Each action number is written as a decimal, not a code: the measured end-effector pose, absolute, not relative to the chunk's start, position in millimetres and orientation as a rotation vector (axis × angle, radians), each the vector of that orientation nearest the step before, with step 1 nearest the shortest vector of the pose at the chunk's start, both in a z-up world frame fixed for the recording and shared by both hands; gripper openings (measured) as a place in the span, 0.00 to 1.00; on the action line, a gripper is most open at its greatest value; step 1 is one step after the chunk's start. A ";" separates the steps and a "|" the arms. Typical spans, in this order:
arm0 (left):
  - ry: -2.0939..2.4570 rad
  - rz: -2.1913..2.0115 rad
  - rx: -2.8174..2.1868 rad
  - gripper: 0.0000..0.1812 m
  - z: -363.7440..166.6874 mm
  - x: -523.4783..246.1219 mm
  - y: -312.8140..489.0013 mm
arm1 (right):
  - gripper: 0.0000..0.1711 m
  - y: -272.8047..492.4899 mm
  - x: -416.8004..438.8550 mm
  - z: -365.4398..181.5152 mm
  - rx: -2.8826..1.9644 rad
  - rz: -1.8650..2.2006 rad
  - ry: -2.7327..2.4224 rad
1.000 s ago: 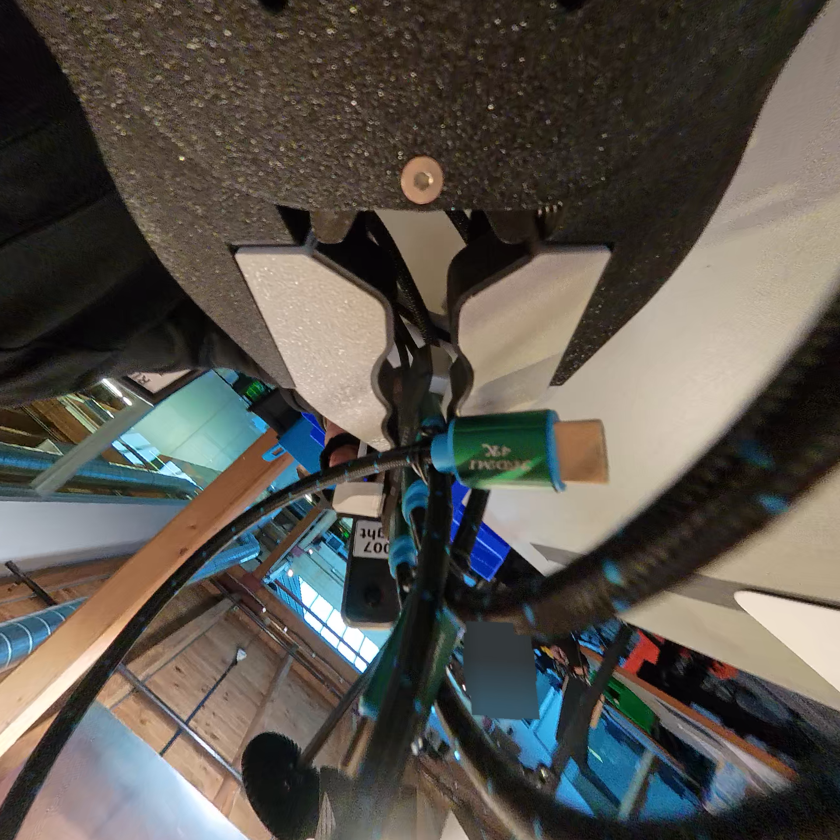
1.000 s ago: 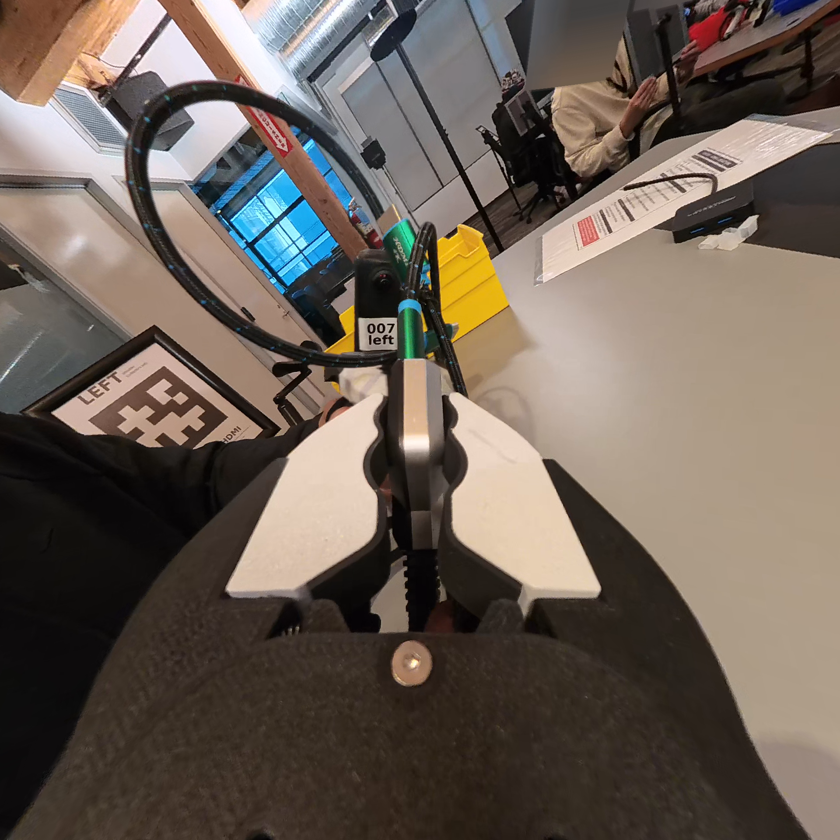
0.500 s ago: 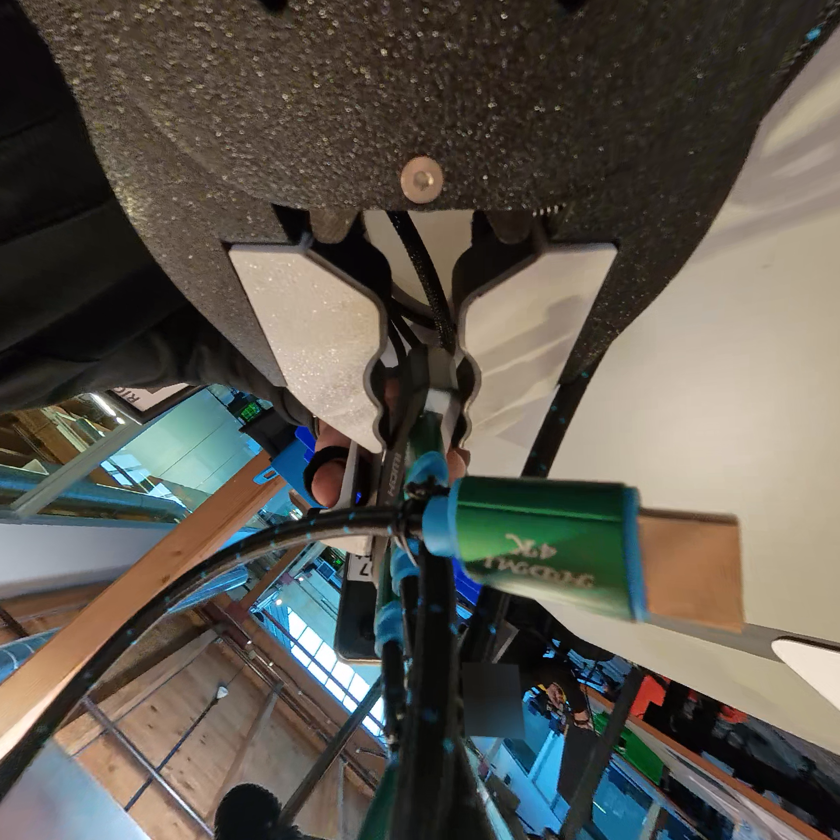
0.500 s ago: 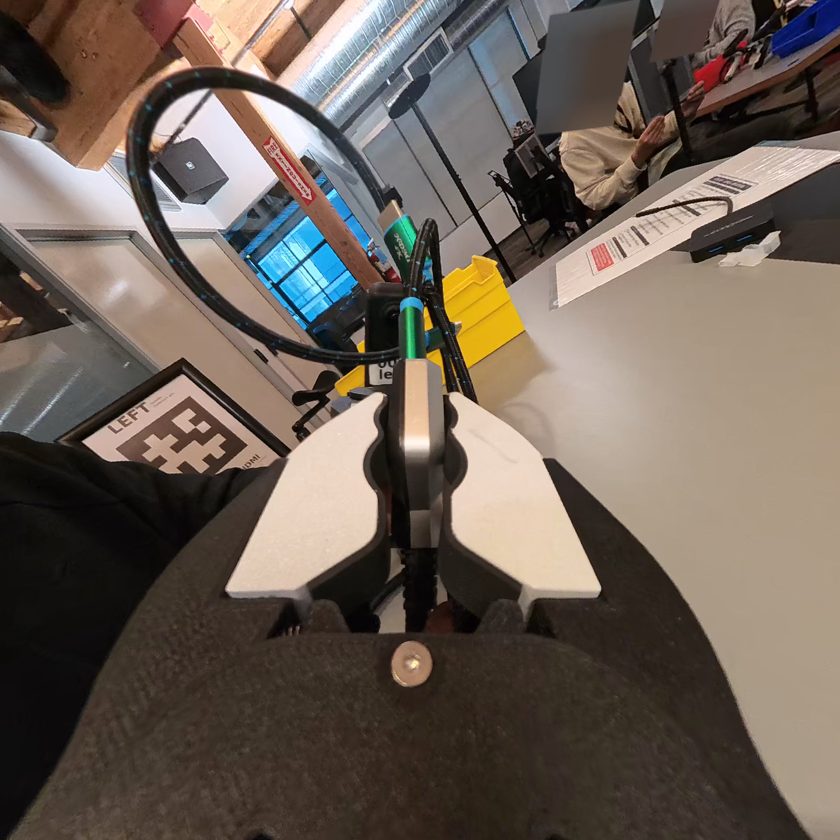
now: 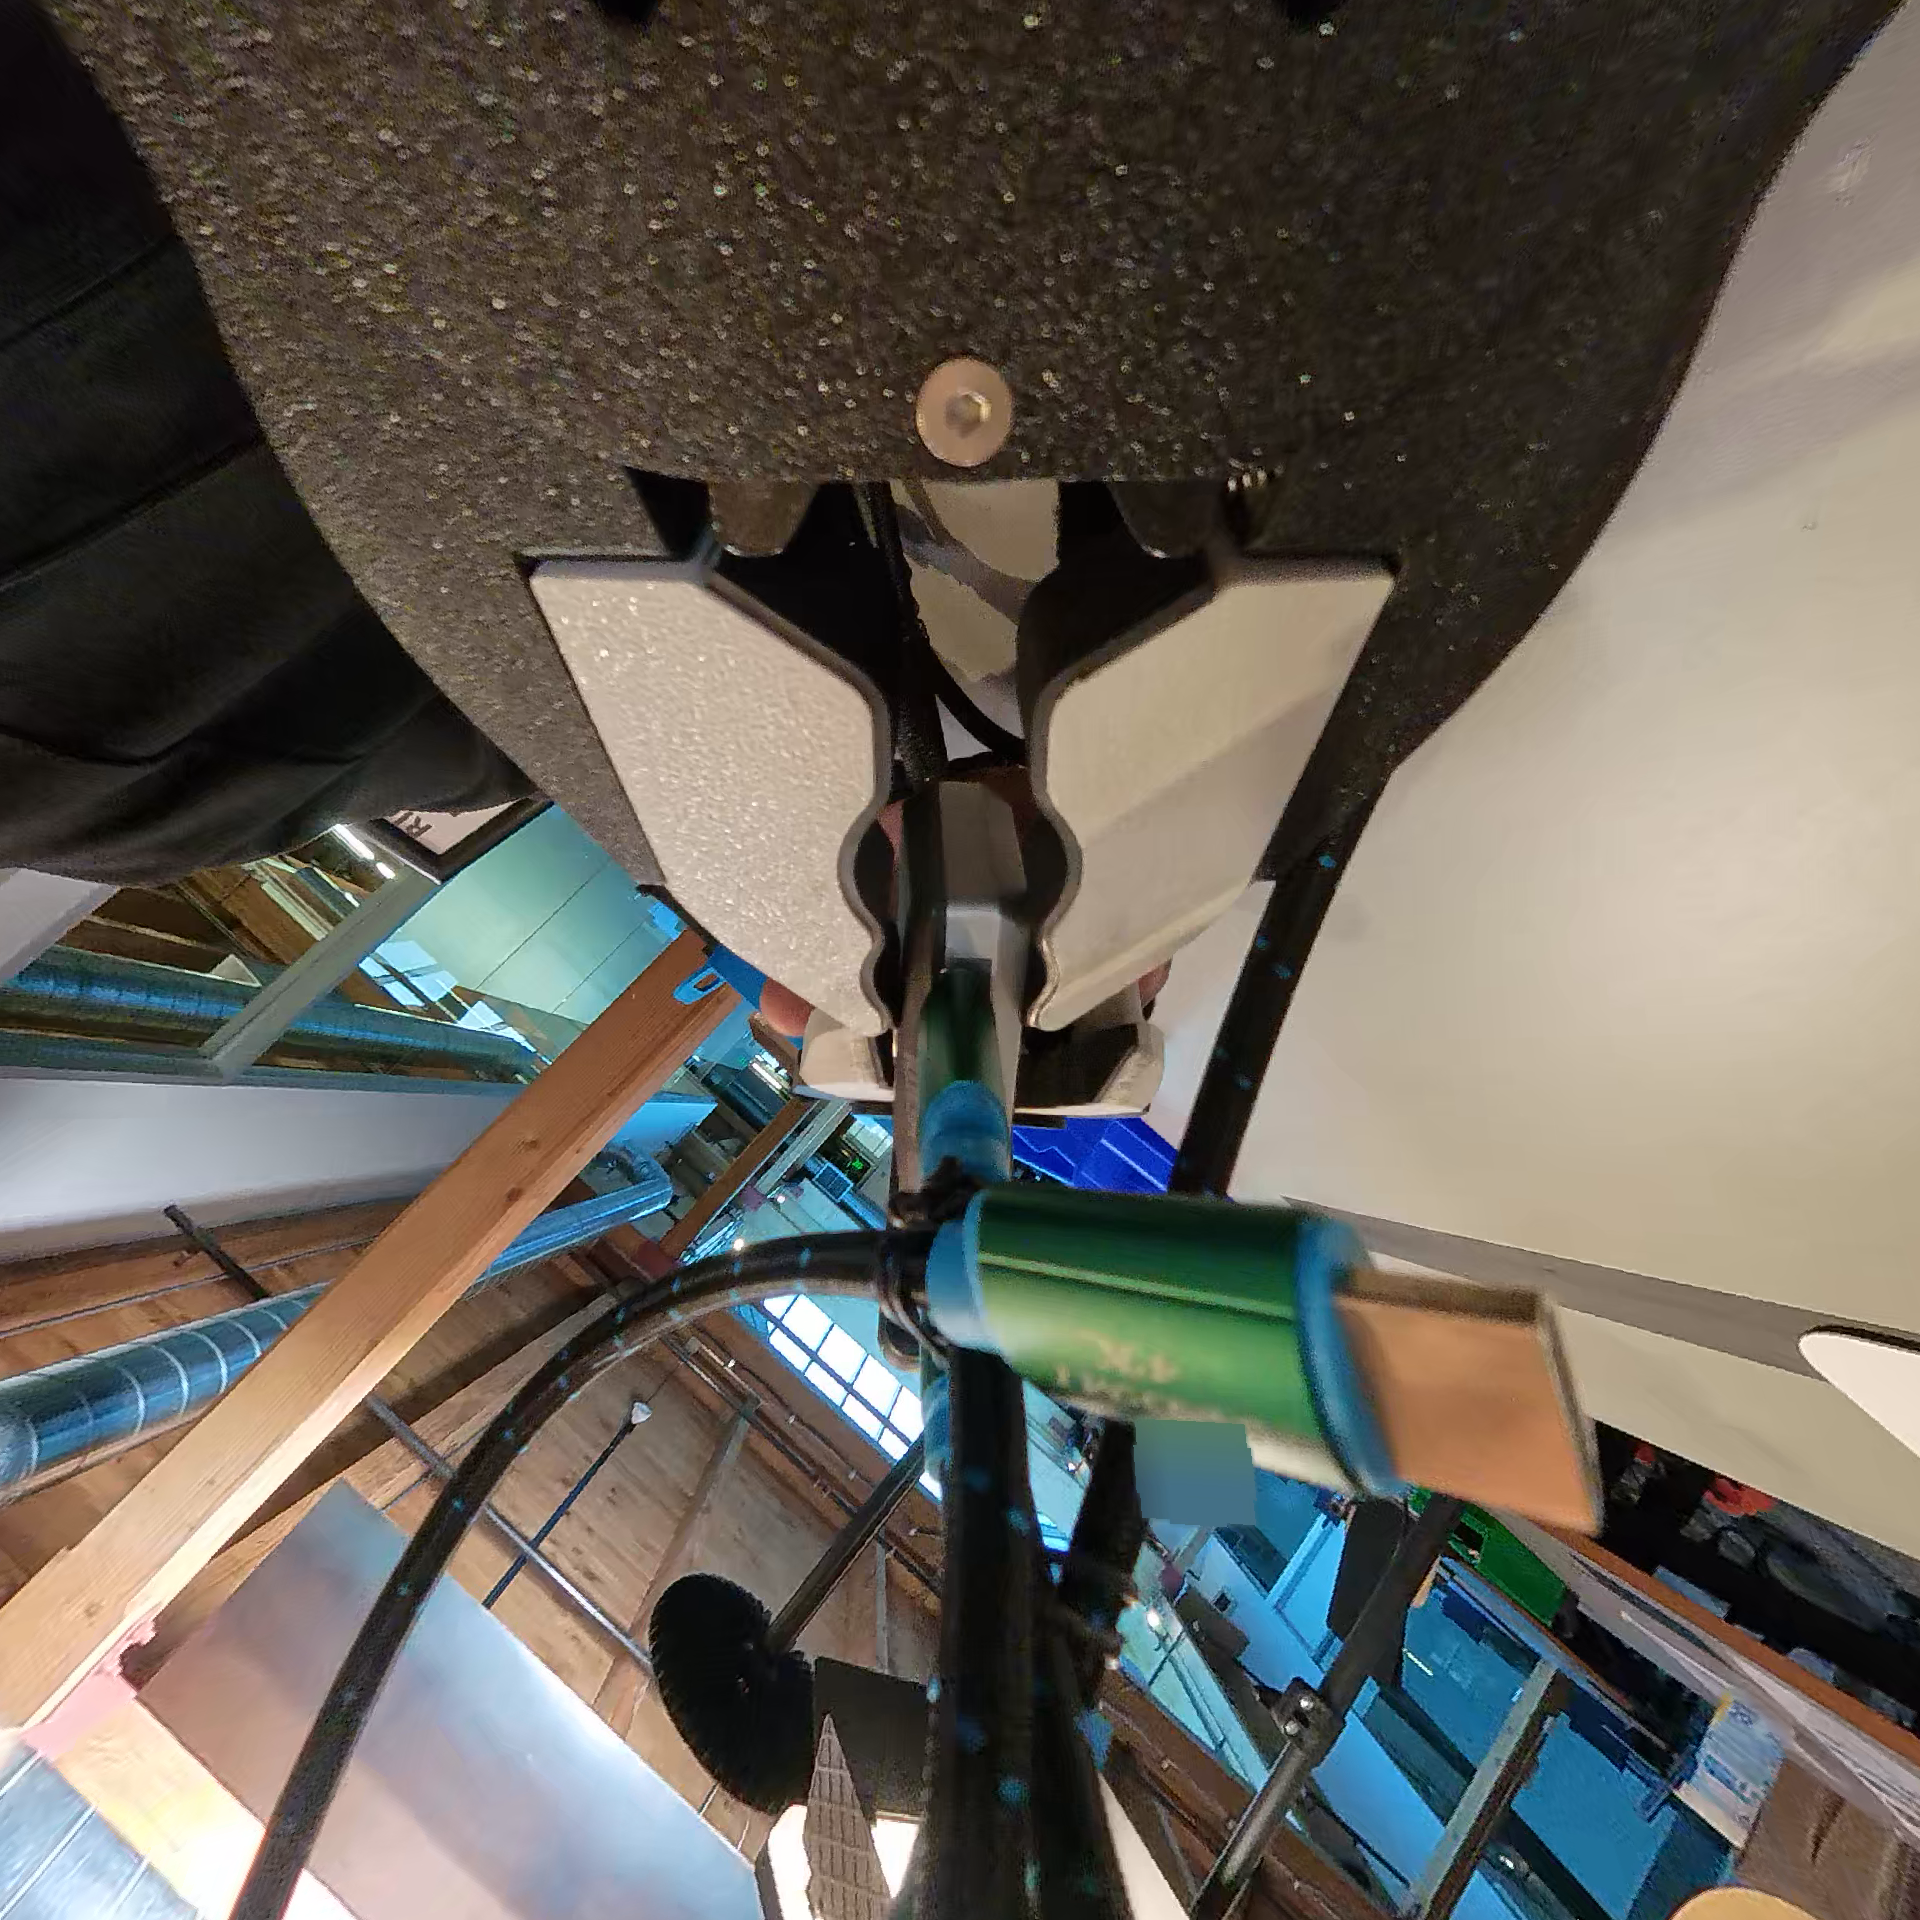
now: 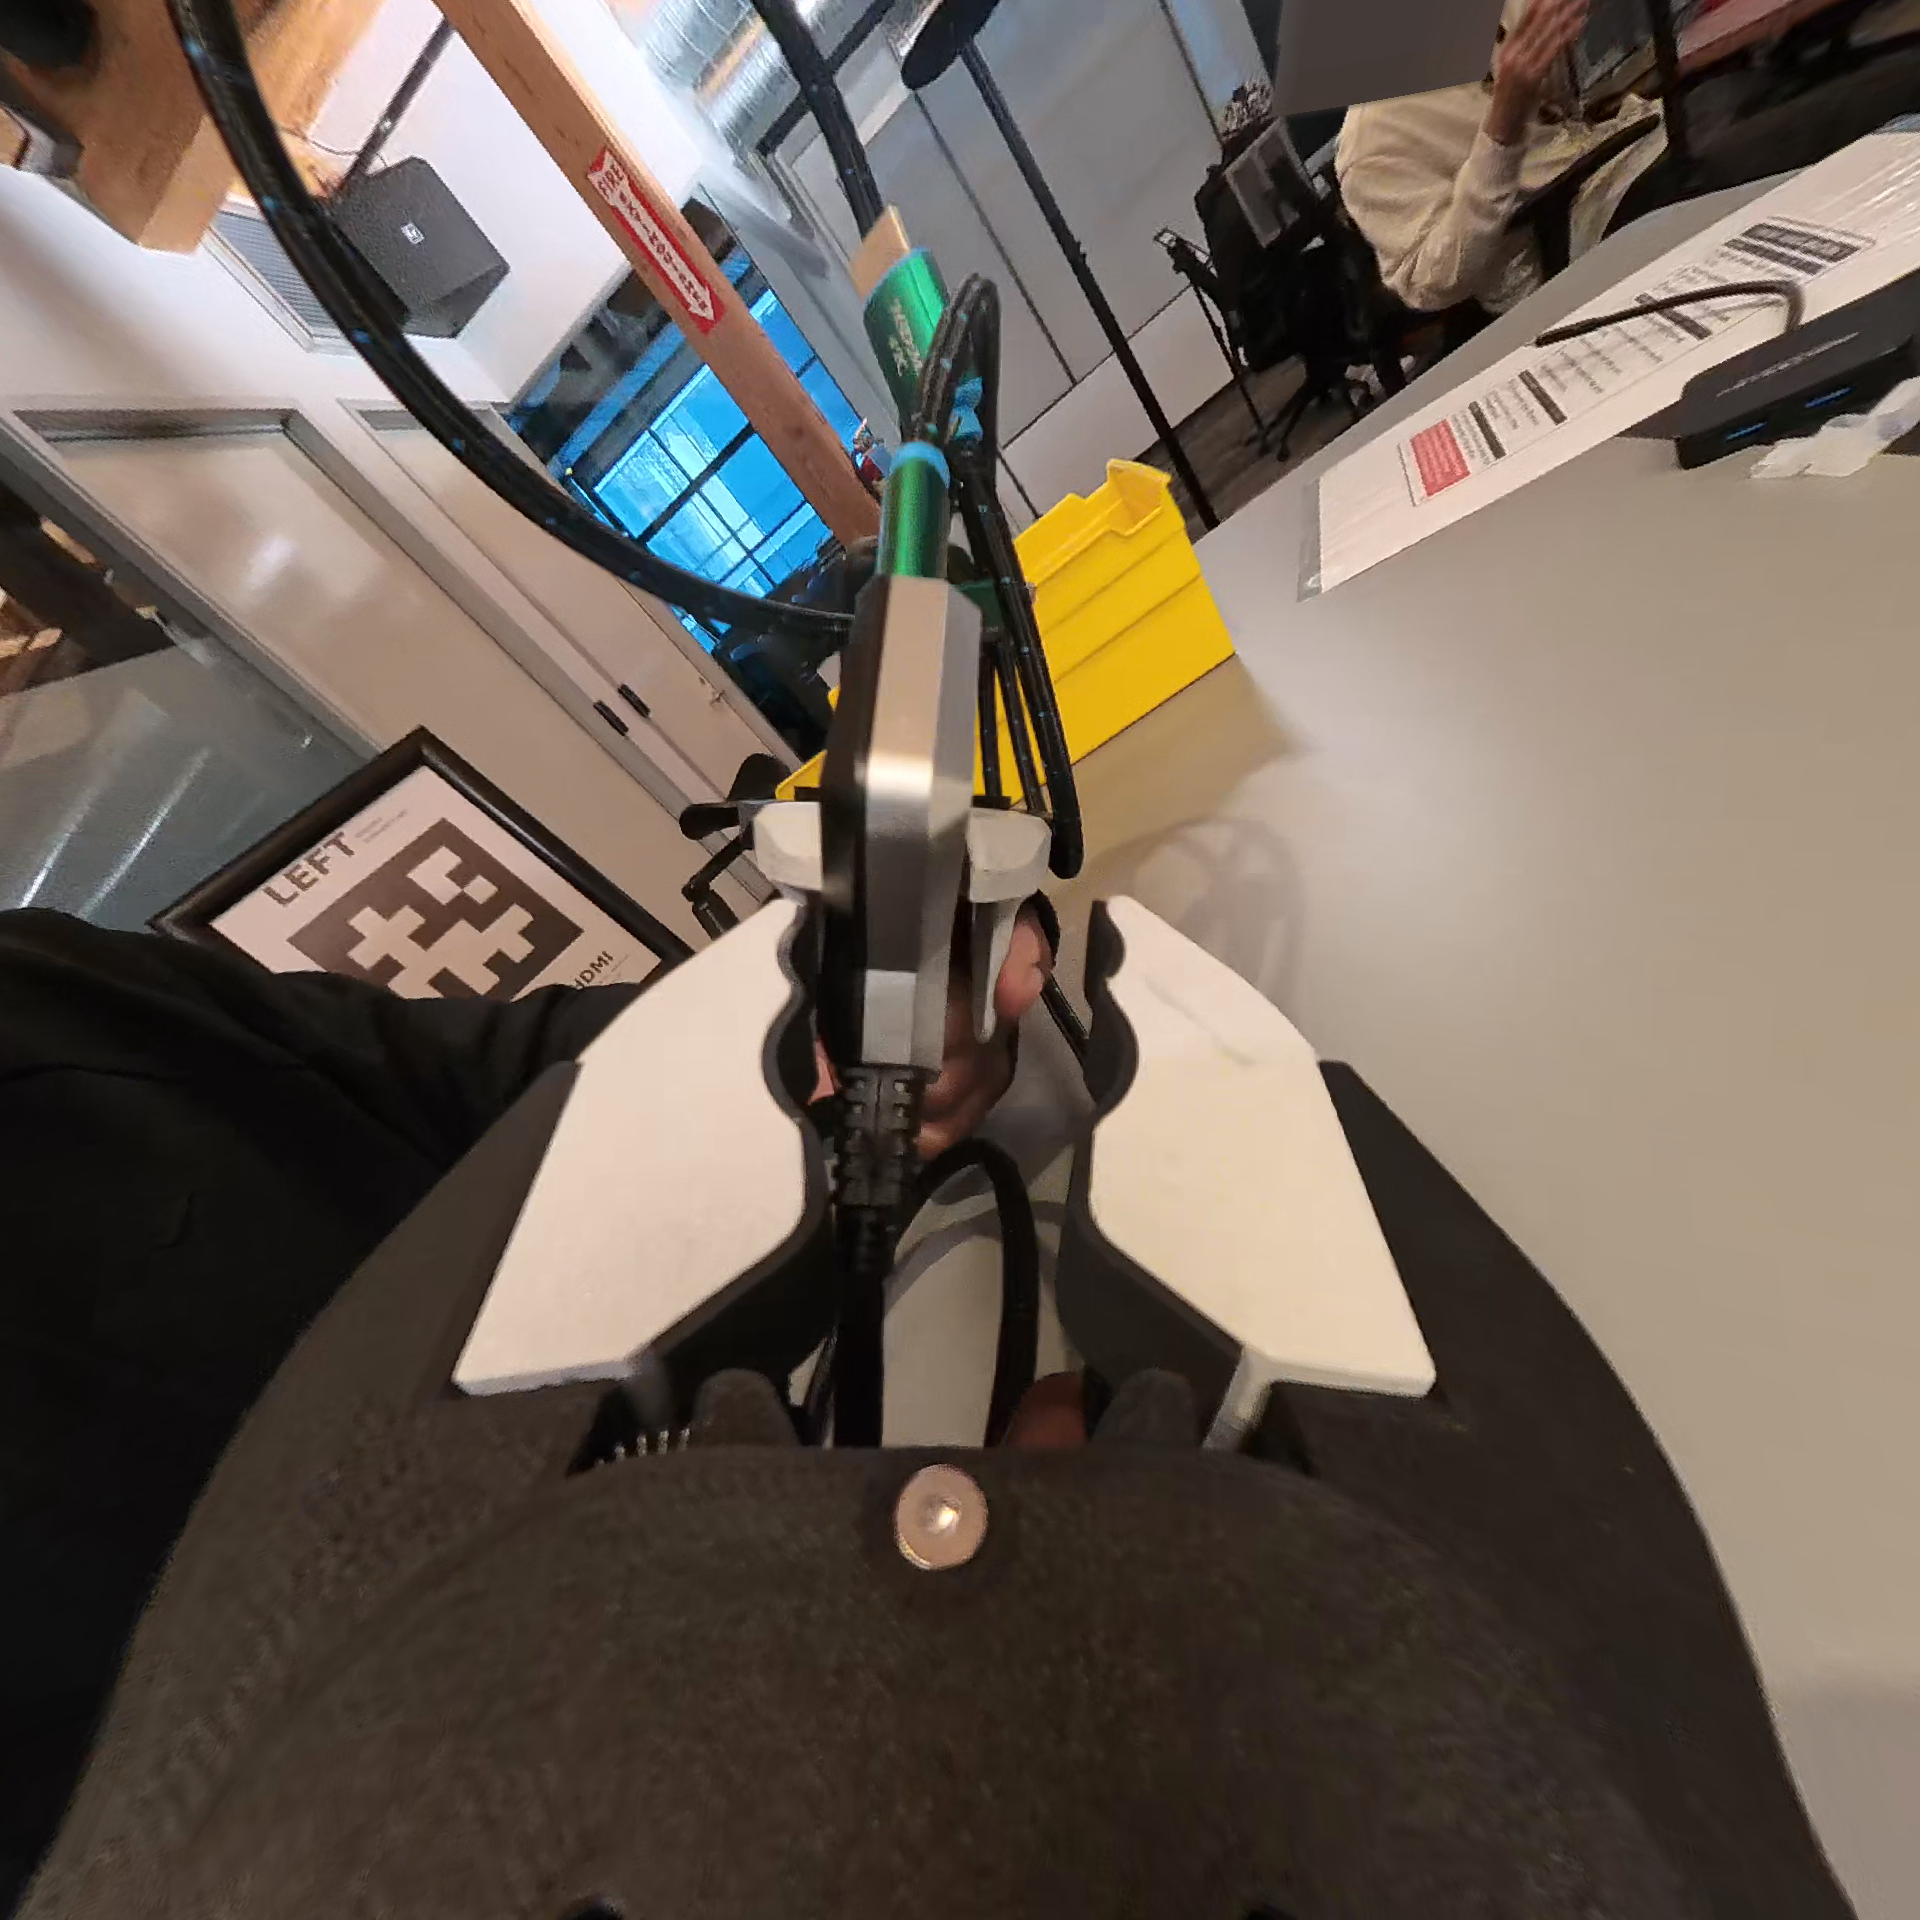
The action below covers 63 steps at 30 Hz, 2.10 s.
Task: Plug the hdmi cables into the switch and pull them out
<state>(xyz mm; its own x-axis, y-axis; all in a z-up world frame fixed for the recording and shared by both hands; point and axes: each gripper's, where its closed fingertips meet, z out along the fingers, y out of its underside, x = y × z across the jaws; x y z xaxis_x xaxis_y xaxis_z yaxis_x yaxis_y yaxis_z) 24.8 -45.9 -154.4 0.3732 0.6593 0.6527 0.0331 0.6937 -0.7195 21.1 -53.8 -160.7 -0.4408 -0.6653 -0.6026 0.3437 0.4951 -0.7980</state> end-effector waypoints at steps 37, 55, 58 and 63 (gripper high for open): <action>-1.029 0.551 -0.802 0.16 -114.2 39.9 -25.7 | 0.13 149.5 -121.9 60.4 -0.124 -2.097 2.062; -1.060 0.510 -0.917 0.15 -134.7 26.1 -0.7 | 0.13 240.7 -342.6 -18.2 0.132 -1.454 3.311; -1.073 0.509 -0.930 0.15 -140.0 24.0 -0.5 | 0.13 229.2 -350.9 -53.5 -0.007 -1.186 3.424; -1.095 0.505 -0.947 0.15 -147.8 21.6 -1.6 | 0.13 209.8 -349.0 -84.0 -0.151 -0.985 3.412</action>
<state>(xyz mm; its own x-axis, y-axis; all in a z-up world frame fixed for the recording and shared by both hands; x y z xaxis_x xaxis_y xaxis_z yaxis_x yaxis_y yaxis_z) 21.6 -1.6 -147.8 0.4047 0.7536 0.5180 0.0952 0.5286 -0.8435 -349.0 209.8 -84.0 -0.9127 0.0327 0.4074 -0.1894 0.8494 -0.4926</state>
